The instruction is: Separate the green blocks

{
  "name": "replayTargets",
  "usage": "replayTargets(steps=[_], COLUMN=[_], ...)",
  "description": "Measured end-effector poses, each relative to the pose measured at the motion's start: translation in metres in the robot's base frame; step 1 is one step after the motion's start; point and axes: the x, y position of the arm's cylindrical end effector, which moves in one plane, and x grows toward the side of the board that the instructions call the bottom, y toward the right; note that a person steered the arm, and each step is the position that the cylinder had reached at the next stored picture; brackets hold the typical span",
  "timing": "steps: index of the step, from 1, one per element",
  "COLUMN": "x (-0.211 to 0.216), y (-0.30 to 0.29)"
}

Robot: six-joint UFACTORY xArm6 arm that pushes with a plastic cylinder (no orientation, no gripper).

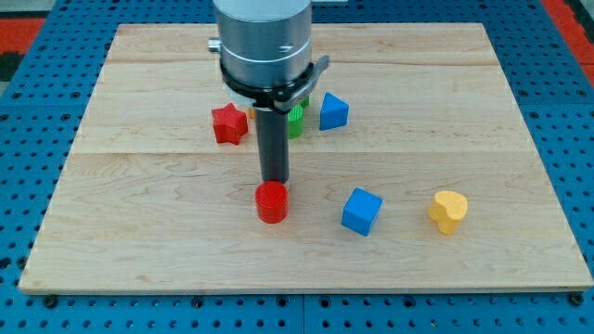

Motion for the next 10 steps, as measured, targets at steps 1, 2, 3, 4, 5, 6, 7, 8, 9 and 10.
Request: replayTargets(steps=[1, 2, 3, 4, 5, 6, 7, 8, 9, 10], x=[0.018, 0.0, -0.043, -0.06, -0.097, -0.129, -0.117, -0.084, -0.068, -0.08], y=[-0.006, -0.008, 0.023, 0.12, 0.162, 0.113, 0.048, 0.006, 0.001, 0.025])
